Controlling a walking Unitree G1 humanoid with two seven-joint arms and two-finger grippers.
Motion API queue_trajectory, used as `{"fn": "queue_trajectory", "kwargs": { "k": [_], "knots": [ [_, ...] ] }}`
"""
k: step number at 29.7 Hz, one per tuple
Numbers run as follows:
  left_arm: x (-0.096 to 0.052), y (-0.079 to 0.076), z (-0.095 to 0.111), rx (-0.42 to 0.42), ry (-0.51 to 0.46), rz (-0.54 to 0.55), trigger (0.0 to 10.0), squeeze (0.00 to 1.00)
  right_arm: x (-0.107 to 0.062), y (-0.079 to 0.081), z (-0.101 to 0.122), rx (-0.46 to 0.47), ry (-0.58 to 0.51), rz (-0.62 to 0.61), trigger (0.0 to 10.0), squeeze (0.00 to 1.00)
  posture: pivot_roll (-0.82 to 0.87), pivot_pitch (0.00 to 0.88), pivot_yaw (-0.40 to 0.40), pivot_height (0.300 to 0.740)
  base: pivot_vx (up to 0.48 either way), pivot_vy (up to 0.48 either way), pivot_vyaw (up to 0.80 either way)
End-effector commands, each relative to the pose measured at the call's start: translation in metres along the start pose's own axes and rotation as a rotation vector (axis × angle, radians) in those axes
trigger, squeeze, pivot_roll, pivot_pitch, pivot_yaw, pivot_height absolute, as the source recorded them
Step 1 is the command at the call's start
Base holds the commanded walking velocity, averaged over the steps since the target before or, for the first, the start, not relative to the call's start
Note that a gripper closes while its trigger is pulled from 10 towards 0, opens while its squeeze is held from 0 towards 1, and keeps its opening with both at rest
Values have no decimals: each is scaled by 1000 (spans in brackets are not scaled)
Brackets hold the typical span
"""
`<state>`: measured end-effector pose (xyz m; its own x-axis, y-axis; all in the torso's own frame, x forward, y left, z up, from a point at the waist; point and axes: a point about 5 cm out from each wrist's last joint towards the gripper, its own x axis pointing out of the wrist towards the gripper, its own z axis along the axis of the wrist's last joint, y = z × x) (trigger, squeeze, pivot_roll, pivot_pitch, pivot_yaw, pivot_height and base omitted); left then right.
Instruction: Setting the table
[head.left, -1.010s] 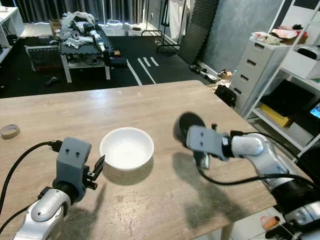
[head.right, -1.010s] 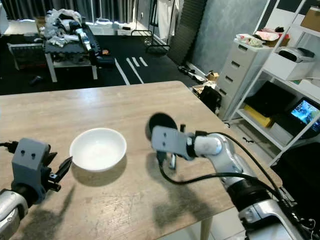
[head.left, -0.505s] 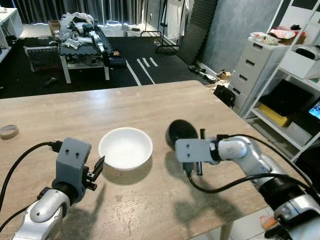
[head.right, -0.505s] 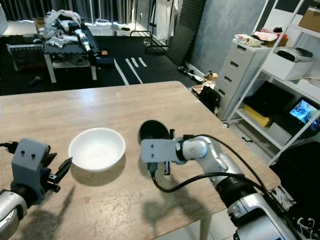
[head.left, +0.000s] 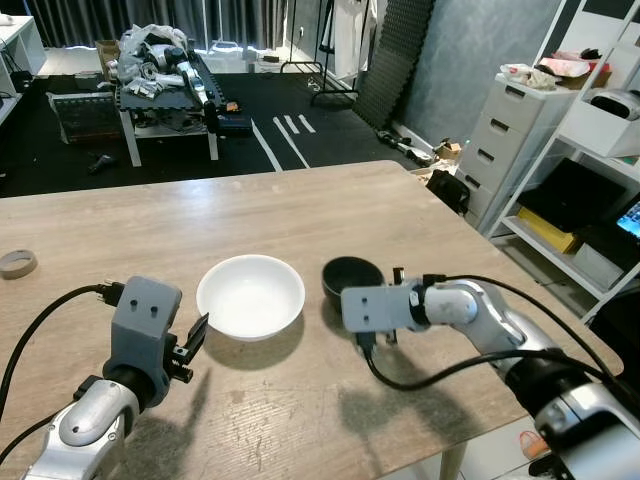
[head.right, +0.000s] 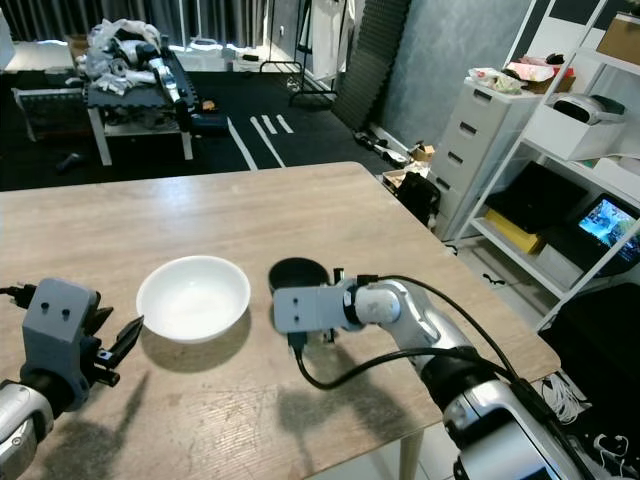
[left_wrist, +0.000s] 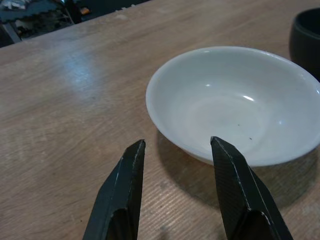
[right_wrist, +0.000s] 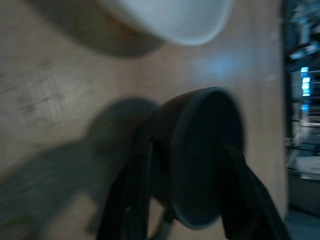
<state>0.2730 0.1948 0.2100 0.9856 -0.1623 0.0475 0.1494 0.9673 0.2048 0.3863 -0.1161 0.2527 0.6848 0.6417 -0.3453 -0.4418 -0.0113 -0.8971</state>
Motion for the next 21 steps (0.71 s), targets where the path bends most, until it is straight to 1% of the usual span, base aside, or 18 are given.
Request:
{"fn": "queue_trajectory", "kwargs": {
  "k": [1,6,7,8,9,13,14,15,16,17,18,20,21],
  "knots": [
    [-3,-2,-2,1,14,-6,10000,0,-1,-4,-2,11,-3,-45,10000,1000,152,167,3,740,0,0,0],
    [-3,-2,-2,1,14,-4,10000,0,-3,-7,-3,21,-1,-86,10000,1000,150,166,3,740,0,0,0],
    [-3,-2,-2,0,13,-4,10000,0,-5,-8,-5,36,1,-103,10000,0,151,166,3,740,0,0,0],
    [-3,-2,-2,0,13,-4,10000,0,-5,-8,-5,36,1,-103,10000,0,151,166,3,740,0,0,0],
    [-3,-2,-2,0,13,-4,10000,0,-8,-10,-7,59,2,-116,10000,0,151,167,4,740,0,0,0],
    [-3,-1,-2,-3,13,-5,10000,0,-27,-20,-21,249,-18,-238,10000,0,147,166,7,740,0,0,0],
    [-2,-1,-2,-5,12,-5,10000,0,-34,-23,-26,345,-36,-297,10000,0,145,165,10,740,0,0,0],
    [-2,-1,-1,-7,11,-4,10000,0,-39,-24,-30,408,-49,-336,10000,0,143,165,11,740,0,0,0],
    [-2,-1,-1,-8,10,-4,10000,0,-41,-25,-32,446,-57,-358,10000,0,143,165,11,740,0,0,0],
    [-2,-2,-1,-13,8,-6,10000,0,-46,-24,-36,517,-71,-404,10000,0,139,165,14,740,0,0,0],
    [-2,-3,-1,-18,4,-12,10000,0,-51,-20,-40,617,-89,-461,10000,0,136,165,20,740,0,0,0],
    [-2,-3,-1,-18,4,-12,10000,0,-51,-20,-40,617,-89,-461,10000,0,136,165,20,740,0,0,0],
    [-1,-5,0,-28,-3,-22,10000,0,-60,-4,-52,833,-113,-603,10000,0,129,161,28,740,0,0,0]
  ]
}}
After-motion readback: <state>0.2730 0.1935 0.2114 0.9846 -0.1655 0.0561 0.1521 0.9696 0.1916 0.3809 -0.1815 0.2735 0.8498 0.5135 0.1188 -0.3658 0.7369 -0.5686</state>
